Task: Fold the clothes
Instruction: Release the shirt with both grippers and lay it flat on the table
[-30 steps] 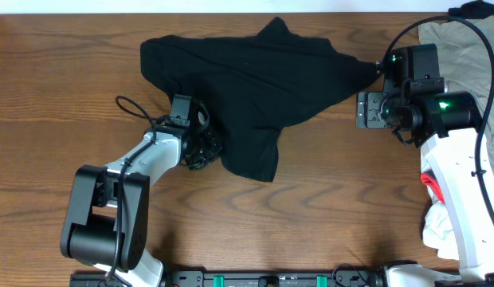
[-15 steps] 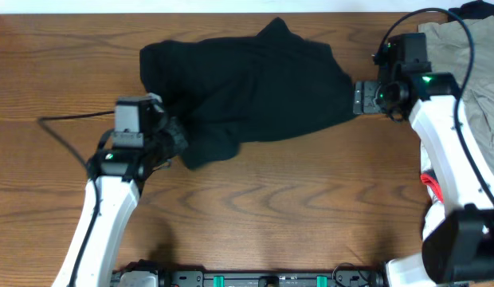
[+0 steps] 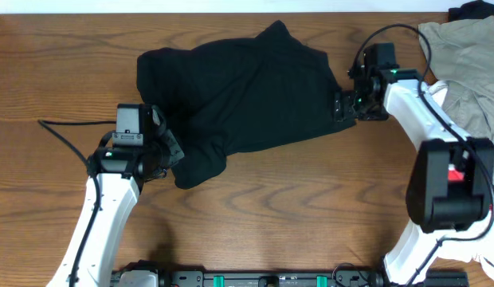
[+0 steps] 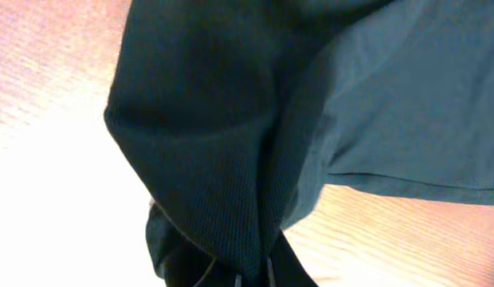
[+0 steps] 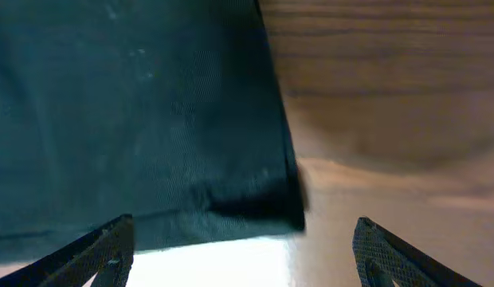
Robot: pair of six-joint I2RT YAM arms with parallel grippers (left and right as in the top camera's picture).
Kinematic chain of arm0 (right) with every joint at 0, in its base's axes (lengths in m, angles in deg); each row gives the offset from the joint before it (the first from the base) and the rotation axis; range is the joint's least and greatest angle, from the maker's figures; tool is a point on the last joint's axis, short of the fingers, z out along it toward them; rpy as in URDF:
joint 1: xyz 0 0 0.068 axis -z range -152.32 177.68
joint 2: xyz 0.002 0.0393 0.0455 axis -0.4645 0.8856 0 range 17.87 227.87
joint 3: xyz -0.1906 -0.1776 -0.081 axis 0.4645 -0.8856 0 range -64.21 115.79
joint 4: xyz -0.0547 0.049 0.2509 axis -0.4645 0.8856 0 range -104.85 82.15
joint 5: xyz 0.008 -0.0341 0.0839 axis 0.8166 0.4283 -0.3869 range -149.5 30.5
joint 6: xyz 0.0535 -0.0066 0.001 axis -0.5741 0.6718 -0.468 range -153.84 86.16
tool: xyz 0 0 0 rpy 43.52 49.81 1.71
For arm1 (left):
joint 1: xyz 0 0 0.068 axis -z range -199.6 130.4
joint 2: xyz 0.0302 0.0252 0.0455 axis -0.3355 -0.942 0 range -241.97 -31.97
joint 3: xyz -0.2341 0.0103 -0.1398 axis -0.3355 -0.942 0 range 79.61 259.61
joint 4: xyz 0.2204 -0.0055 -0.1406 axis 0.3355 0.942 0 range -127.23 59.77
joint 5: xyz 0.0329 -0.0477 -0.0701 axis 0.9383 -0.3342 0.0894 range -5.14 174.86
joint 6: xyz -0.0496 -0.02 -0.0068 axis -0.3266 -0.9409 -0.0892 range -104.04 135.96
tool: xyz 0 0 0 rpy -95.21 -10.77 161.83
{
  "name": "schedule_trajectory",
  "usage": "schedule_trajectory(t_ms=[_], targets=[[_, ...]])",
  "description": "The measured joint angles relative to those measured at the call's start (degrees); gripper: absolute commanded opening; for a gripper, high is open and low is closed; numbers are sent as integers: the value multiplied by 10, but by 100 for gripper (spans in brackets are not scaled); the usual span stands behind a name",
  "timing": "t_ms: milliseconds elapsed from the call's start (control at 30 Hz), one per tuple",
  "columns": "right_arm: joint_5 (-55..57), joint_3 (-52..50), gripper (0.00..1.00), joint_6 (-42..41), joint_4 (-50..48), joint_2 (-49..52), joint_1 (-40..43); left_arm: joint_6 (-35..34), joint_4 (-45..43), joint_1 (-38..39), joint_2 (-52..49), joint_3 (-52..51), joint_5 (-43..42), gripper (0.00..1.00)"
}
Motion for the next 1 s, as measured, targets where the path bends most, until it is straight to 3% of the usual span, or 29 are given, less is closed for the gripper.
schedule_trajectory(t_ms=[233,300,400,433,467,500,533,733,1000], targets=[[-6,0,81,2,-47,37,0,8,1,0,-22,0,7,6],[-7,0,76,2,-51,45,0,8,1,0,-23,0,7,6],[-7,0,57,5,-54,53,0,8,1,0,-23,0,8,6],[-8,0,40,2,-56,53,0,8,1,0,-23,0,9,6],[-8,0,30,7,-55,54,0,8,1,0,-23,0,9,6],[-9,0,9,6,-54,55,0,8,1,0,-23,0,11,6],[-9,0,1,9,-54,55,0,8,1,0,-23,0,12,6],[-4,0,1,6,-19,54,0,13,10,-5,-23,0,14,6],[48,-2,1,2,141,-31,24,73,92,-85,-22,2,14,6]])
